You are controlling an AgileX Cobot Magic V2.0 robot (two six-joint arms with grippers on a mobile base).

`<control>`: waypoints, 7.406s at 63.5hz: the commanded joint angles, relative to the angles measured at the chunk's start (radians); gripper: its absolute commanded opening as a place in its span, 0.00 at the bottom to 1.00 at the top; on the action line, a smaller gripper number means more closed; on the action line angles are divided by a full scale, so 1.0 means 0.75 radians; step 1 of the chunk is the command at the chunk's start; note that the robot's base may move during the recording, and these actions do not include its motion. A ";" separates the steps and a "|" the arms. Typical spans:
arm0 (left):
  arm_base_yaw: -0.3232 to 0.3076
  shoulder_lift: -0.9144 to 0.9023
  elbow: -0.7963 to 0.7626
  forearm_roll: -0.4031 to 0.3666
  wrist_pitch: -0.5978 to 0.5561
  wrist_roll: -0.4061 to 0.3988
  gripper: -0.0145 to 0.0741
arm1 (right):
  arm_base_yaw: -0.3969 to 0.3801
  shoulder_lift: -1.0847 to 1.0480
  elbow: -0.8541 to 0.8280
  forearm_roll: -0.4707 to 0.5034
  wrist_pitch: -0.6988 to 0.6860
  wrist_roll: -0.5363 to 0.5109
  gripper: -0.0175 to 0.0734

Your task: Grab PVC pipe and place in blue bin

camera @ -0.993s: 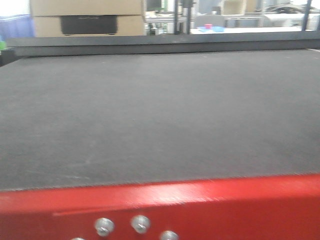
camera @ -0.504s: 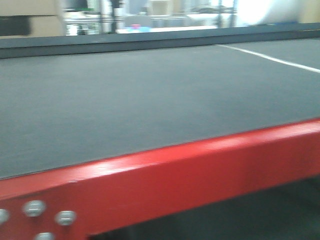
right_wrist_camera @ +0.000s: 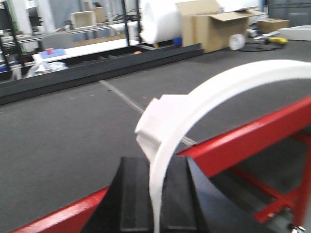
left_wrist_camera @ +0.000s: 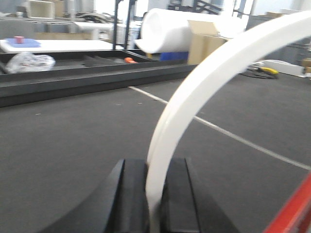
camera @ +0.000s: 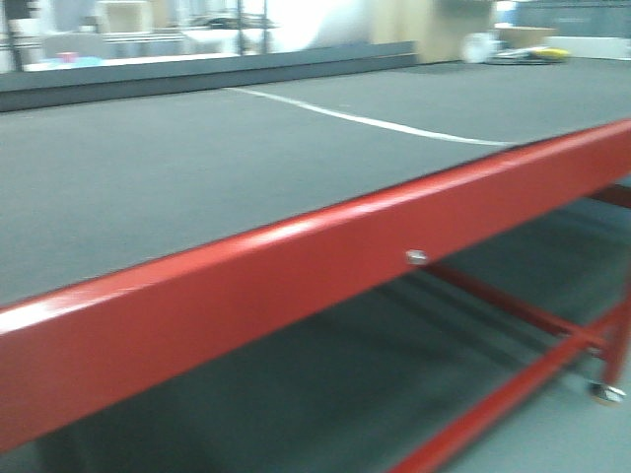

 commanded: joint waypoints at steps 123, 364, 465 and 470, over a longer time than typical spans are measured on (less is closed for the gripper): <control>0.003 -0.005 -0.001 0.000 -0.046 0.001 0.04 | -0.003 -0.006 0.003 -0.015 -0.040 -0.011 0.01; 0.003 -0.005 -0.001 0.000 -0.046 0.001 0.04 | -0.003 -0.006 0.003 -0.015 -0.042 -0.011 0.01; 0.003 -0.005 -0.001 0.000 -0.046 0.001 0.04 | -0.003 -0.006 0.003 -0.015 -0.042 -0.011 0.01; 0.003 -0.005 -0.001 0.000 -0.049 0.001 0.04 | -0.003 -0.006 0.003 -0.015 -0.042 -0.011 0.01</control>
